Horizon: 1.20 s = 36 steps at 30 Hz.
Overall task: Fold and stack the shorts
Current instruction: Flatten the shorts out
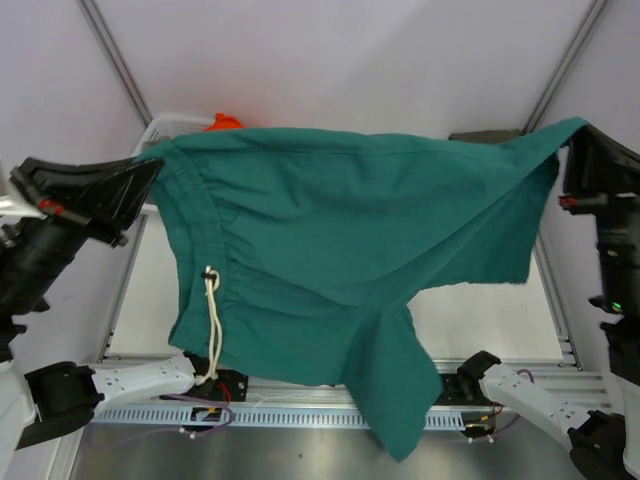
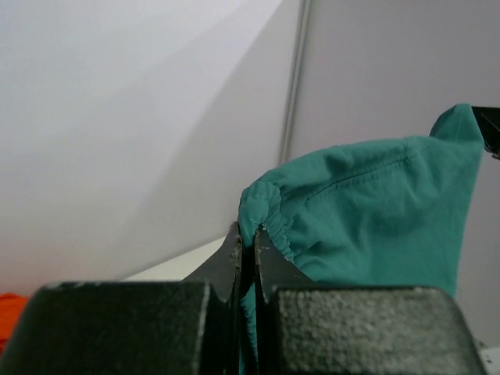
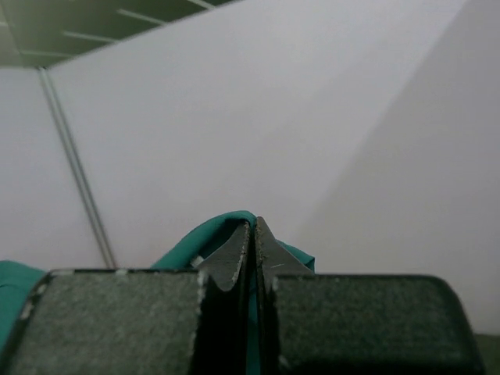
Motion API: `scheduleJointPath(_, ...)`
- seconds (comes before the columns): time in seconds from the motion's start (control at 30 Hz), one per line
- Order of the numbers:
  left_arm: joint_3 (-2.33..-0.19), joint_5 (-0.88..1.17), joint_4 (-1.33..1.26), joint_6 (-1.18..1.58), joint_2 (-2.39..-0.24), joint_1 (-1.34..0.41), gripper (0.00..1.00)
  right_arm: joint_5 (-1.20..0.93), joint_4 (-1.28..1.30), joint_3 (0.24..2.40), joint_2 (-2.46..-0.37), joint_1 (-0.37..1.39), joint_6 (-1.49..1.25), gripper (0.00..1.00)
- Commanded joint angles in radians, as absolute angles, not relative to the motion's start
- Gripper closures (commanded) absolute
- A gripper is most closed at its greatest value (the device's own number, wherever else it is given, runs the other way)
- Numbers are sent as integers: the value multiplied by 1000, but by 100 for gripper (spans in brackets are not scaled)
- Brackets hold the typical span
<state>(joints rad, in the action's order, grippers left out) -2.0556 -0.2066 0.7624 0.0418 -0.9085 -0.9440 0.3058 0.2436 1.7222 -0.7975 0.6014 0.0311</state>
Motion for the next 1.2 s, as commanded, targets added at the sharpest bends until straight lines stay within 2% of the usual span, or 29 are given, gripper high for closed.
scheduleJointPath(0.0, -2068, -291, 618, -49, -1026, -927, 99, 426, 161, 1649, -890, 611, 139, 100)
scheduleJointPath(0.1, -2095, -186, 620, 10, -1136, -795, 99, 414, 86, 1588, -974, 578, 146, 100)
scheduleJointPath(0.13, -2097, -58, 614, 94, -1161, -672, 100, 353, 45, 1579, -1003, 552, 126, 100)
scheduleJointPath(0.2, -2104, 74, 580, 175, -1257, -547, 100, 240, 32, 1609, -1117, 399, 40, 100)
scheduleJointPath(0.23, -2124, 119, 575, 205, -1303, -496, 99, 166, 25, 1636, -1168, 331, -94, 100)
scheduleJointPath(0.27, -2251, 182, 592, 239, -1356, -426, 100, 21, 18, 1726, -1222, 211, -163, 100)
scheduleJointPath(0.3, -2319, 201, 609, 253, -1467, -398, 100, -41, 14, 1786, -1336, 171, -228, 100)
scheduleJointPath(0.33, -2442, 263, 621, 294, -1518, -344, 100, -84, 14, 1854, -1389, 151, -283, 100)
scheduleJointPath(0.37, -2468, 302, 568, 328, -1544, -313, 100, -112, 27, 1927, -1437, 144, -279, 100)
scheduleJointPath(0.4, -2397, 328, 511, 359, -1516, -290, 100, -126, 64, 2071, -1509, 146, -273, 100)
scheduleJointPath(0.43, -2373, 343, 482, 383, -1511, -270, 100, -141, 67, 2123, -1532, 140, -281, 100)
scheduleJointPath(0.53, -2318, 394, 428, 397, -1476, -255, 100, -190, -1, 2120, -1507, 115, -353, 100)
scheduleJointPath(0.57, -2263, 403, 349, 403, -1441, -256, 100, -192, -43, 2077, -1481, 115, -353, 100)
scheduleJointPath(0.6, -2106, 410, 289, 410, -1396, -256, 99, -190, -105, 2021, -1451, 114, -354, 100)
scheduleJointPath(0.73, -1580, 406, 4, 448, -1203, -258, 100, -221, -244, 1600, -1321, 69, -377, 100)
scheduleJointPath(0.8, -1462, 420, -89, 456, -1143, -258, 100, -261, -357, 1464, -1252, 29, -467, 100)
scheduleJointPath(0.93, -1218, 433, -190, 465, -996, -259, 100, -318, -310, 1237, -1149, 9, -443, 100)
scheduleJointPath(0.97, -1060, 436, -208, 472, -924, -259, 99, -310, -279, 1194, -1091, 14, -445, 100)
scheduleJointPath(1.17, -544, 367, -328, 600, -628, -268, 99, -207, -221, 754, -750, 31, -500, 100)
